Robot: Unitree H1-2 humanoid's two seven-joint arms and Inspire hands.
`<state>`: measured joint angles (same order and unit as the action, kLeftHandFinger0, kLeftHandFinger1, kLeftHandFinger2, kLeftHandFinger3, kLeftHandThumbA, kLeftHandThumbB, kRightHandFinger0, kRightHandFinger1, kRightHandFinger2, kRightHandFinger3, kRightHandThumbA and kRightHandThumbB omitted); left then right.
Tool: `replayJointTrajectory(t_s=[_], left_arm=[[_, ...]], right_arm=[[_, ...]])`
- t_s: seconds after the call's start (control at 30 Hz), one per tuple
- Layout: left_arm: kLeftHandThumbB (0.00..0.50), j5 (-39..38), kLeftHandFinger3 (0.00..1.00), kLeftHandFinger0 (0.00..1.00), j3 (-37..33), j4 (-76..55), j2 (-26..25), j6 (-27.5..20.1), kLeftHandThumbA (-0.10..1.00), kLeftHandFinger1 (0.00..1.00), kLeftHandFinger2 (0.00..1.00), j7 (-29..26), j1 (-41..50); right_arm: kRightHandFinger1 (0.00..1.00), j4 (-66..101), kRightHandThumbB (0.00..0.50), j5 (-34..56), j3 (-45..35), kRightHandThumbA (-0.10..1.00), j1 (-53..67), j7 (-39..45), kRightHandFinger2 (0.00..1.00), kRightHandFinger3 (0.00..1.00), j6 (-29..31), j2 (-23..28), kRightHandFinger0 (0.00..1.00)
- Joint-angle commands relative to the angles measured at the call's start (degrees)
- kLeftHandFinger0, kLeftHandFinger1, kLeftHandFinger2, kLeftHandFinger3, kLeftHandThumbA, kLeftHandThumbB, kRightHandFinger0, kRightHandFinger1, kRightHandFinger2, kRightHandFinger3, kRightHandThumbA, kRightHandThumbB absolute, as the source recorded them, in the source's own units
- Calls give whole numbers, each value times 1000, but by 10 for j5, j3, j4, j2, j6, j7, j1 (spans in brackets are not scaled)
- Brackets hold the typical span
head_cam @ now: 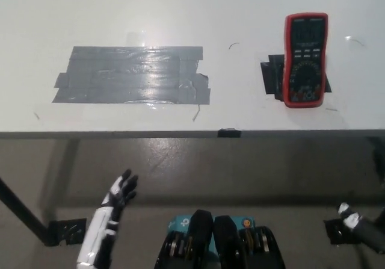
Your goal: The robot first picks the multimeter with right hand and then unfolds the black stand on the back of it using left hand
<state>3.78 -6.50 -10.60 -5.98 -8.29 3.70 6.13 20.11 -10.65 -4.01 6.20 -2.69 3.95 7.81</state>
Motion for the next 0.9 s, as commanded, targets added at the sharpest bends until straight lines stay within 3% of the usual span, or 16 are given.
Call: replayJointTrajectory(t_s=[0.0, 0.13, 0.2, 0.33, 0.53, 0.7, 0.8, 0.87], left_arm=[[139, 35, 1000, 1000, -10, -5, -6, -11, 947, 1000, 1000, 6, -16], [162, 41, 1000, 1000, -12, 7, -3, -16, 927, 1000, 1000, -1, -13], [187, 47, 1000, 1000, -13, 9, -1, -15, 983, 1000, 1000, -3, -10], [203, 57, 1000, 1000, -15, 8, -4, -3, 1000, 1000, 1000, -2, 0], [177, 52, 1000, 1000, -8, 2, -8, 8, 989, 1000, 1000, 0, 27], [218, 54, 1000, 1000, -9, 8, -8, 8, 978, 1000, 1000, 1, 39], [218, 54, 1000, 1000, -8, 10, -10, 1, 976, 1000, 1000, 0, 44], [210, 52, 1000, 1000, -7, 10, -9, -2, 945, 1000, 1000, -1, 47]], right_arm=[[1000, 55, 281, -101, -8, 778, -79, -31, 1000, 1000, -37, -12, 1000], [1000, 47, 351, -174, -2, 886, -164, -41, 1000, 1000, -92, -24, 1000], [1000, 27, 397, -188, -1, 925, -222, -38, 1000, 1000, -130, -26, 1000], [1000, -38, 450, -221, 1, 1000, -297, -52, 1000, 1000, -153, -16, 1000], [1000, -139, 476, -259, 10, 1000, -391, -77, 1000, 1000, -191, -15, 1000], [1000, -227, 482, -283, 17, 1000, -466, -94, 1000, 1000, -234, -9, 1000], [1000, -278, 465, -276, 13, 1000, -503, -120, 1000, 1000, -235, -16, 1000], [1000, -322, 482, -264, 8, 1000, -528, -133, 1000, 1000, -234, -21, 1000]])
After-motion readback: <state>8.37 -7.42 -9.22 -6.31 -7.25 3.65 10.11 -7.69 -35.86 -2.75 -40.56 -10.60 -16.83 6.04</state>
